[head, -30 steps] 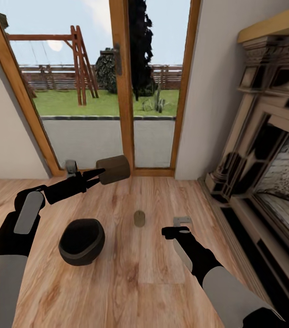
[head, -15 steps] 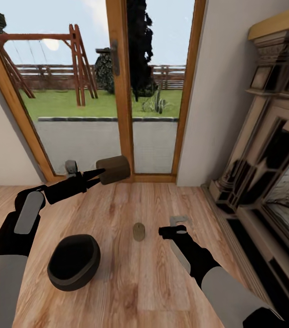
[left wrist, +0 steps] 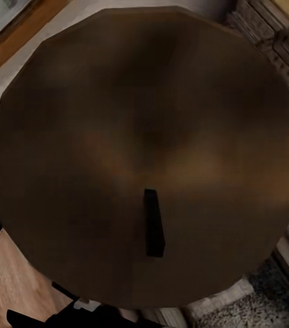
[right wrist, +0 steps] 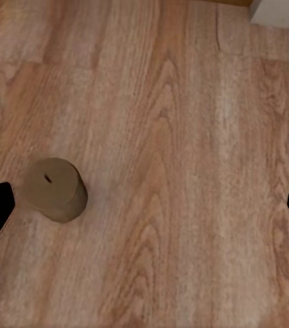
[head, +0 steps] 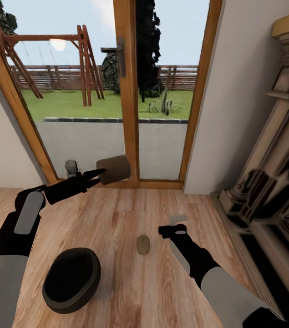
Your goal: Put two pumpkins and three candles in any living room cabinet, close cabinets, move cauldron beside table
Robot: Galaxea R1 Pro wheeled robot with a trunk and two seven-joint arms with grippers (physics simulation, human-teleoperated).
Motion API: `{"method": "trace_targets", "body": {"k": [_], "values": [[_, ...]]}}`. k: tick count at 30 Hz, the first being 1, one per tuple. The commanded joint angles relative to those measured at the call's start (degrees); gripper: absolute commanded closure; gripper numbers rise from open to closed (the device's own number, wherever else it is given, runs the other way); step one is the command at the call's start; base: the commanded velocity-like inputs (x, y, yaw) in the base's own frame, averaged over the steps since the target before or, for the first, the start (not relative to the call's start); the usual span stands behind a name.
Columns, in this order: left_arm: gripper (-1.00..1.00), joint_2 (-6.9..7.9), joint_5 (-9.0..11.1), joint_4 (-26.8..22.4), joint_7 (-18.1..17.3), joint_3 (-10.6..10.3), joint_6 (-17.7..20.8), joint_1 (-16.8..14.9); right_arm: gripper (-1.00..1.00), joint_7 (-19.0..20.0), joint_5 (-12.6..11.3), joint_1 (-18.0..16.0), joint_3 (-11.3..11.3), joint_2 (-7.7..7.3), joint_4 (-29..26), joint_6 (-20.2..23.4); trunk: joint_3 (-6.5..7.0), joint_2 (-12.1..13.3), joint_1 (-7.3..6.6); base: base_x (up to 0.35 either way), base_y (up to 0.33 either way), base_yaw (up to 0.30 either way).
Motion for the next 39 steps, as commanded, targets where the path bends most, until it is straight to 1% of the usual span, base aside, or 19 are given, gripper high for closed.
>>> {"method": "trace_targets", "body": {"k": [1, 19, 31, 39], "values": [[1.00, 0.00, 0.58, -0.04, -0.04, 0.01, 0.14, 0.04, -1.00, -0.23, -0.01, 0.01, 0.00, 0.01, 0.00, 0.00, 0.03, 0.00, 0.00, 0.019, 0.000, 0.275], [1.00, -0.25, 0.50, -0.07, 0.01, 0.01, 0.14, 0.11, -1.00, -0.29, -0.06, -0.01, 0.01, -0.08, 0.08, 0.00, 0.49, 0.00, 0.00, 0.007, -0.001, 0.270], [1.00, -0.60, 0.43, -0.09, 0.04, -0.06, 0.14, 0.11, -1.00, -0.25, -0.09, 0.02, 0.01, -0.08, 0.08, -0.09, 0.52, 0.00, 0.00, 0.262, -0.093, 0.023], [1.00, -0.76, 0.48, -1.24, 0.04, -0.16, 0.14, 0.24, -1.00, -0.15, -0.16, 0.01, -0.06, -0.08, 0.16, -0.30, 0.52, 0.00, 0.00, 0.022, -0.009, 0.000]]}}
